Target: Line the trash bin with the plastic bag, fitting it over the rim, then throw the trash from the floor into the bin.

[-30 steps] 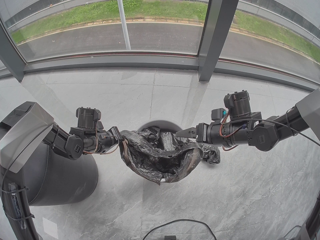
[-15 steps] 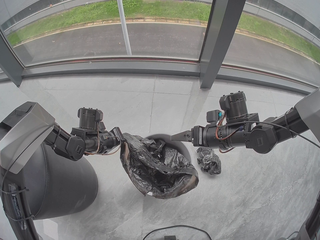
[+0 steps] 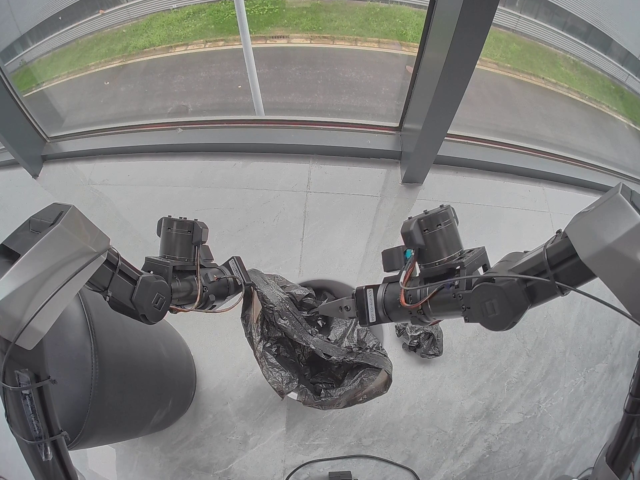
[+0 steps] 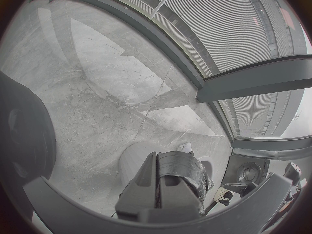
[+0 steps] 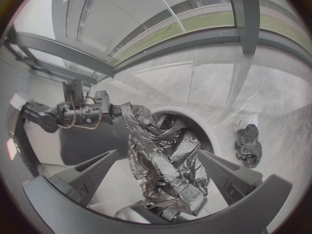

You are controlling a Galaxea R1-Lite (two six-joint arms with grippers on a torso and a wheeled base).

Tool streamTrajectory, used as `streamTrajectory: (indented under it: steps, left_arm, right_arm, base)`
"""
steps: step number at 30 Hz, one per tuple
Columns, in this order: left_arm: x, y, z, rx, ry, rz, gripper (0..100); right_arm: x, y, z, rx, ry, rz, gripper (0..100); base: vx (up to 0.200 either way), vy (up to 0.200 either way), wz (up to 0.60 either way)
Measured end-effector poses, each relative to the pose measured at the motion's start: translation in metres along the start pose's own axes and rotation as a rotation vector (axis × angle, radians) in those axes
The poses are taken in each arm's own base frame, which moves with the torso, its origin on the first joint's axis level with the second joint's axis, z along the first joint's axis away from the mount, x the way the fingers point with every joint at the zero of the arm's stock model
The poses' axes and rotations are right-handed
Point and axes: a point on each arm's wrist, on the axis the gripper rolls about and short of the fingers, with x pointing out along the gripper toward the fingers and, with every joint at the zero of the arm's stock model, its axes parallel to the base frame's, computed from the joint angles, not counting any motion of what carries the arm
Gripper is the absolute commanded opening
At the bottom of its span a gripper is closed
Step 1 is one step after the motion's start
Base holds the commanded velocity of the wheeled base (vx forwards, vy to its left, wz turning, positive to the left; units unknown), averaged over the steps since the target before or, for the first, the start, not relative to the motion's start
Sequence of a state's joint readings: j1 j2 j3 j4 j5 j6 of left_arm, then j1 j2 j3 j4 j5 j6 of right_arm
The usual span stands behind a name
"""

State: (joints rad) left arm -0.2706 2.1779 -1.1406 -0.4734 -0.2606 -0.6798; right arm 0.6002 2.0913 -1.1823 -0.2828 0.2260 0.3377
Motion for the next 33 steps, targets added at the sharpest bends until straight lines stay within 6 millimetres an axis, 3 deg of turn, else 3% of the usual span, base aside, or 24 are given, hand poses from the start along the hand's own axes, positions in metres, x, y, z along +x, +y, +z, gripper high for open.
streamTrajectory:
  steps: [6,14,22,33]
  left_arm:
    - [-0.003,-0.004,-0.003,-0.030,0.006,-0.006,0]
    - [-0.010,-0.018,-0.005,-0.067,0.007,-0.035,0]
    - [-0.014,-0.030,-0.008,-0.056,0.012,-0.061,0]
    - [-0.014,-0.031,-0.007,-0.056,0.009,-0.064,0]
  right_arm:
    - [0.023,0.014,-0.016,-0.128,0.003,-0.144,100]
    - [0.047,0.025,-0.037,-0.179,0.059,-0.149,100]
    - [0.063,0.025,-0.049,-0.217,0.088,-0.181,100]
    - [0.083,0.018,-0.054,-0.219,0.102,-0.191,100]
  base:
    - [0.000,0.000,0.00]
    - [0.000,0.000,0.00]
    - [0.000,0.000,0.00]
    - [0.000,0.000,0.00]
